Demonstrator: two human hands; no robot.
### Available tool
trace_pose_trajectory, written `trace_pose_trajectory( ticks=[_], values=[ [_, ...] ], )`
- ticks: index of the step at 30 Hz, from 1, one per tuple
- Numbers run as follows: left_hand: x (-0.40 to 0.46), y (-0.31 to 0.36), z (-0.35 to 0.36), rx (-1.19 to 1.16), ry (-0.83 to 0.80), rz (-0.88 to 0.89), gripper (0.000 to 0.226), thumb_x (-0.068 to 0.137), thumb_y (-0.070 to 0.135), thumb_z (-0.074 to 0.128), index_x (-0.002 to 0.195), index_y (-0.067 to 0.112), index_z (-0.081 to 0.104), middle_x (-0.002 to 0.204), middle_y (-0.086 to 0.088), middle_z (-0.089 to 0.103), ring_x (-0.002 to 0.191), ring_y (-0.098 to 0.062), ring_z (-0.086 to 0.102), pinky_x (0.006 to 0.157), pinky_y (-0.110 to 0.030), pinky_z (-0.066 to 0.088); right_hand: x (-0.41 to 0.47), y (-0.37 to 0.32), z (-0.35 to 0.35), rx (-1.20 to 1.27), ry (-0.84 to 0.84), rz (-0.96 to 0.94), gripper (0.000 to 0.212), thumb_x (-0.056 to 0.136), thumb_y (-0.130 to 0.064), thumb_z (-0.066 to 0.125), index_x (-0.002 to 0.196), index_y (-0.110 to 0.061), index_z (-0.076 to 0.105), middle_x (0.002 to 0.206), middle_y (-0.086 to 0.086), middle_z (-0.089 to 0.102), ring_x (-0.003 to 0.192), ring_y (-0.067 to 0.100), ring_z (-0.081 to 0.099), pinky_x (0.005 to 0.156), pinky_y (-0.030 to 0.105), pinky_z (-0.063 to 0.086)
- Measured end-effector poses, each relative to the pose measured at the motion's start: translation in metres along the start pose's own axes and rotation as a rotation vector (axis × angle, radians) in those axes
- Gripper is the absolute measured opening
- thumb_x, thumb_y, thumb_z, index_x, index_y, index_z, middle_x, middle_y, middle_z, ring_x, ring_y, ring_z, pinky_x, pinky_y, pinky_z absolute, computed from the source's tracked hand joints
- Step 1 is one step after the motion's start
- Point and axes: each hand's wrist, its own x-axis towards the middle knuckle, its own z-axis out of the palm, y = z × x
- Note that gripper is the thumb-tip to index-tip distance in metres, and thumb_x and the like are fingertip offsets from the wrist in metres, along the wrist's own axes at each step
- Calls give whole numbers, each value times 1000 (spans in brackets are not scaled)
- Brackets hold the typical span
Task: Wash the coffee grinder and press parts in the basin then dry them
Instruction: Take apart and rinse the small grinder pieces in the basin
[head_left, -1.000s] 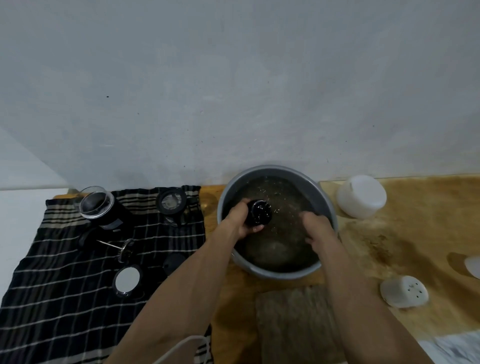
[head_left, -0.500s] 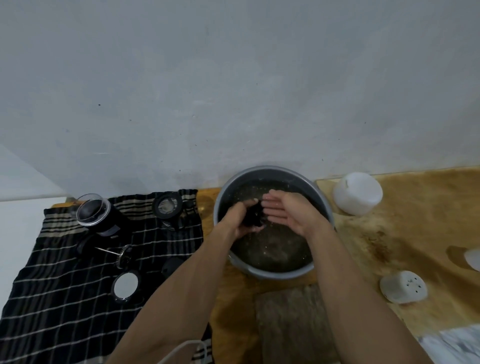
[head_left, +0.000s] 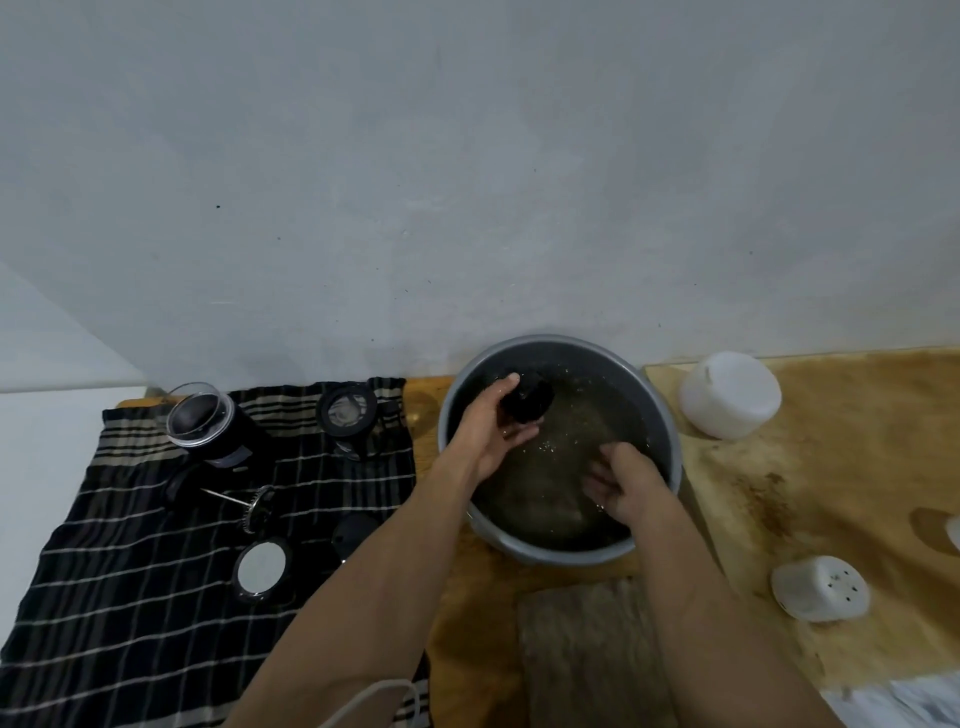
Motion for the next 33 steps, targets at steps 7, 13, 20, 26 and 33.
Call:
trace_pose_trajectory(
  ticks=[7,13,20,26,33],
  values=[
    [3,-1,-2,79,35,-221,43,99,49,53,120,13,64,104,-12,65,88,-23,62,65,-31,57,-34,-31,31,-94,-427,-211,32,105,-17,49,121,4,66,117,21,73,112,31,71,101,42,54],
    [0,-1,0,69,0,-268,61,93,56,64,134,11,58,113,-16,65,84,-23,67,66,-29,59,-42,-46,44,-340,-319,-383,26,102,-22,55,121,-12,69,112,4,77,108,19,72,97,40,57],
    [4,1,-5,-60,-7,-142,43,91,20,69,132,15,55,135,-20,55,123,-40,58,102,-50,55,-24,-15,18,-299,83,-219,3,97,-15,56,94,-17,56,97,6,60,86,20,54,98,44,44],
    [13,0,-5,-23,57,15,46,77,-16,58,112,15,61,136,-21,57,126,-40,52,101,-52,51,-9,0,11,180,-55,59,35,103,-22,47,125,0,61,124,22,65,101,35,63,85,47,51],
    [14,-10,-9,257,176,112,33,84,-12,63,104,14,71,110,-21,73,106,-35,69,92,-48,59,-41,-38,47,-157,-354,-270,34,107,-25,45,120,-3,67,116,16,74,107,30,72,93,44,60]
  ],
)
